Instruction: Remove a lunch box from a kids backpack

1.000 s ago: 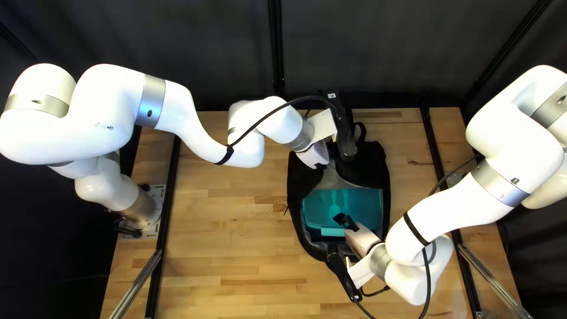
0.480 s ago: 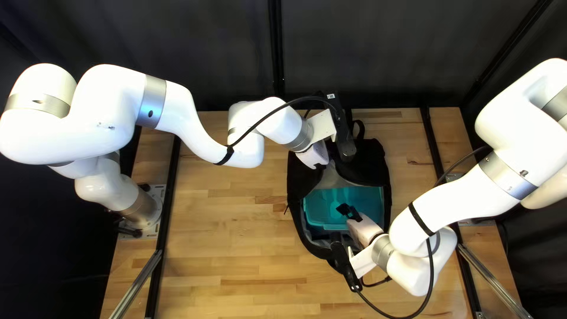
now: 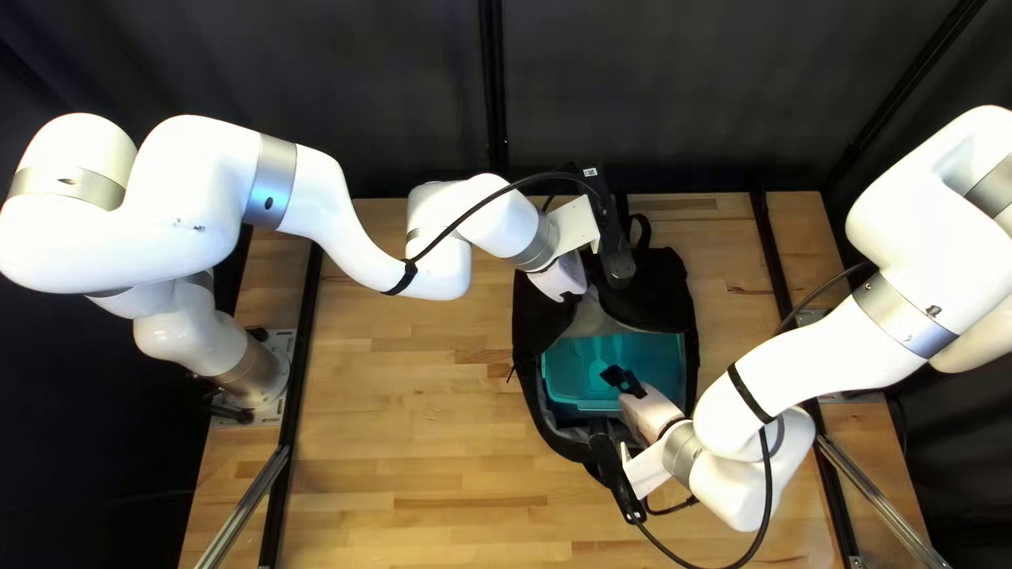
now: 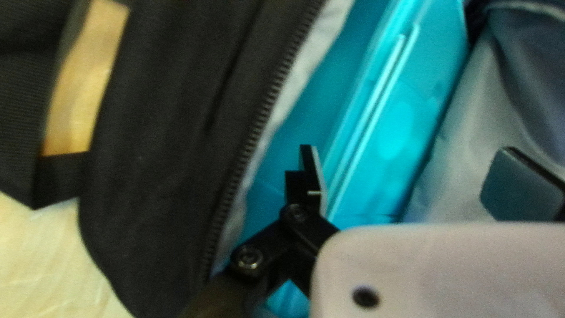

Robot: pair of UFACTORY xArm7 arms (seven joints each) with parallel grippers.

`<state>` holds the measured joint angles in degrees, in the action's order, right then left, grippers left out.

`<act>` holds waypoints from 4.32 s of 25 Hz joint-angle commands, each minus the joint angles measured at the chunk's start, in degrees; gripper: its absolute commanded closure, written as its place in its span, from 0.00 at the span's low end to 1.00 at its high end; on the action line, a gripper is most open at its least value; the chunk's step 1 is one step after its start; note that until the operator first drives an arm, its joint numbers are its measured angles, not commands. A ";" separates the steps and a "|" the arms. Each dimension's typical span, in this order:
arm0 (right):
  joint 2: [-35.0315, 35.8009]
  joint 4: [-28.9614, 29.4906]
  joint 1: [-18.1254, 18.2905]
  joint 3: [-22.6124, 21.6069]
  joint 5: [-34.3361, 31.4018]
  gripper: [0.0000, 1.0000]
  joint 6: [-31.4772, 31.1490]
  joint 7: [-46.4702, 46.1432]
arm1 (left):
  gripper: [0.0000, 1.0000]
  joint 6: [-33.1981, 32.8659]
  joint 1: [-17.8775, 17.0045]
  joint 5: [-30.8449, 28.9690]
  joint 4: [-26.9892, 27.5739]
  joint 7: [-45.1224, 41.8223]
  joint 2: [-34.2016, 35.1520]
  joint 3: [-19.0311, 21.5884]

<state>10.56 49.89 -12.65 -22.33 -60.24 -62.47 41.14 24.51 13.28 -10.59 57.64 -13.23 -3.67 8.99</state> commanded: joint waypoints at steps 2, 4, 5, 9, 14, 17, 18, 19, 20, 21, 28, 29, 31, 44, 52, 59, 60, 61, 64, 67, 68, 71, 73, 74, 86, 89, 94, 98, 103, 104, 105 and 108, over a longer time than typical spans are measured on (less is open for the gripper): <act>-0.10 -0.27 0.72 0.22 0.61 0.34 1.82 -0.81 | 1.00 0.25 0.02 0.26 0.21 0.25 0.03 0.03; -0.14 -0.30 0.89 0.27 0.82 0.47 2.27 -1.01 | 1.00 0.40 0.03 0.30 0.33 0.33 0.04 0.03; -0.15 -0.27 0.99 0.29 0.96 0.75 2.51 -1.14 | 1.00 0.45 0.03 0.26 0.42 0.33 0.01 0.02; -0.48 -0.40 1.11 0.24 1.41 1.00 2.83 -1.46 | 1.00 0.72 0.01 0.25 0.73 0.40 -0.12 0.04; -0.94 -0.54 1.37 0.20 2.23 1.00 3.58 -2.21 | 1.00 0.86 0.04 0.17 0.84 0.39 -0.15 0.01; -2.22 -0.65 1.65 0.05 3.77 1.00 3.81 -4.05 | 1.00 1.16 -0.02 -0.02 1.22 0.25 -0.26 0.01; -2.72 -0.55 1.75 0.00 4.42 1.00 3.77 -4.99 | 1.00 1.21 -0.04 -0.08 1.31 0.19 -0.28 0.02; -3.04 -0.38 1.79 -0.04 4.87 1.00 3.62 -5.70 | 1.00 1.25 -0.06 -0.13 1.37 0.14 -0.29 0.03; -3.49 -0.16 1.85 -0.09 5.52 1.00 3.40 -6.78 | 1.00 1.28 -0.08 -0.21 1.41 0.07 -0.29 0.04; -4.03 0.06 1.88 -0.15 6.21 1.00 3.08 -7.87 | 1.00 1.29 -0.09 -0.26 1.44 0.01 -0.30 0.04; -7.78 1.63 2.22 -0.18 10.42 1.00 0.64 -15.72 | 1.00 0.56 -0.11 -0.28 1.26 -0.24 -0.68 0.03; -7.95 1.78 2.21 -0.20 10.58 1.00 0.39 -16.15 | 1.00 0.50 -0.09 -0.22 1.22 -0.22 -0.67 0.02; -9.40 2.52 2.14 -0.26 11.60 1.00 -1.21 -18.52 | 1.00 0.28 -0.06 -0.08 1.10 -0.19 -0.67 0.02; -13.15 4.32 2.17 -0.19 12.41 1.00 -6.04 -23.88 | 1.00 -1.40 0.04 0.10 -0.25 -0.55 -0.34 -0.06; -15.74 5.22 2.29 0.05 12.78 1.00 -7.94 -26.97 | 1.00 -2.11 0.16 0.37 -0.91 -0.43 -0.13 -0.10; -16.23 8.02 0.85 -1.70 13.32 1.00 -12.36 -28.15 | 1.00 -2.21 0.39 0.75 -1.73 0.09 0.30 -0.22; -16.30 8.54 0.47 -2.15 13.51 1.00 -13.35 -28.27 | 1.00 -2.12 0.46 1.06 -2.25 0.45 0.79 -0.23; -16.27 9.04 0.16 -2.56 13.68 1.00 -14.27 -28.32 | 1.00 -2.02 0.51 1.23 -2.60 0.67 1.12 -0.24; -16.22 10.14 -0.58 -3.50 14.09 1.00 -16.37 -28.46 | 1.00 -1.16 0.64 2.11 -4.09 1.71 2.82 -0.34; -15.61 12.44 -1.65 -4.96 14.45 1.00 -19.93 -28.57 | 1.00 -0.21 0.73 2.71 -5.50 2.44 4.51 -0.48; -15.56 12.92 -1.92 -5.31 14.52 1.00 -20.76 -28.64 | 1.00 0.10 0.72 2.80 -5.72 2.56 4.84 -0.49; -15.86 14.06 -2.64 -6.22 14.88 1.00 -23.13 -28.99 | 1.00 0.98 0.72 3.22 -6.23 3.17 5.69 -0.56; -16.49 14.73 -3.14 -6.81 15.21 1.00 -24.86 -29.39 | 1.00 2.15 0.67 3.93 -7.29 4.07 7.27 -0.72; -16.66 14.98 -3.29 -7.01 15.29 1.00 -25.45 -29.51 | 1.00 2.58 0.63 4.09 -7.60 4.24 7.78 -0.74; -30.10 4.56 -4.50 -4.84 19.89 1.00 -27.07 -31.47 | 1.00 6.92 0.23 5.37 -16.85 5.22 17.87 -1.03; -33.50 0.36 -4.45 -3.03 20.71 1.00 -25.21 -31.78 | 1.00 8.11 0.03 5.51 -19.91 4.78 21.23 -0.81; -41.50 -10.99 -4.66 1.84 19.79 1.00 -19.21 -33.78 | 1.00 12.70 -0.77 5.78 -27.15 2.47 31.35 0.64; -43.43 -15.99 -3.60 4.63 17.00 1.00 -15.46 -34.81 | 1.00 18.30 -2.19 6.54 -31.74 -0.47 40.02 2.84; -41.14 -18.82 -1.50 5.27 10.11 1.00 -12.84 -33.87 | 1.00 23.32 -4.56 7.92 -35.14 -4.82 47.28 6.29; -40.78 -19.12 -1.23 5.35 9.19 1.00 -12.42 -33.53 | 1.00 23.52 -4.93 8.13 -35.60 -5.56 47.86 6.88; -40.11 -19.60 -0.79 5.42 7.63 1.00 -11.63 -32.86 | 1.00 23.59 -5.15 8.30 -35.88 -6.11 48.17 7.37; -38.65 -20.52 0.02 5.65 4.62 1.00 -9.87 -31.57 | 1.00 23.25 -5.72 8.66 -36.28 -7.56 48.38 8.69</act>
<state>-29.22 30.30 -13.41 -16.93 -53.36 -73.73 8.54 47.90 8.02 -2.25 21.77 -19.77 44.41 16.72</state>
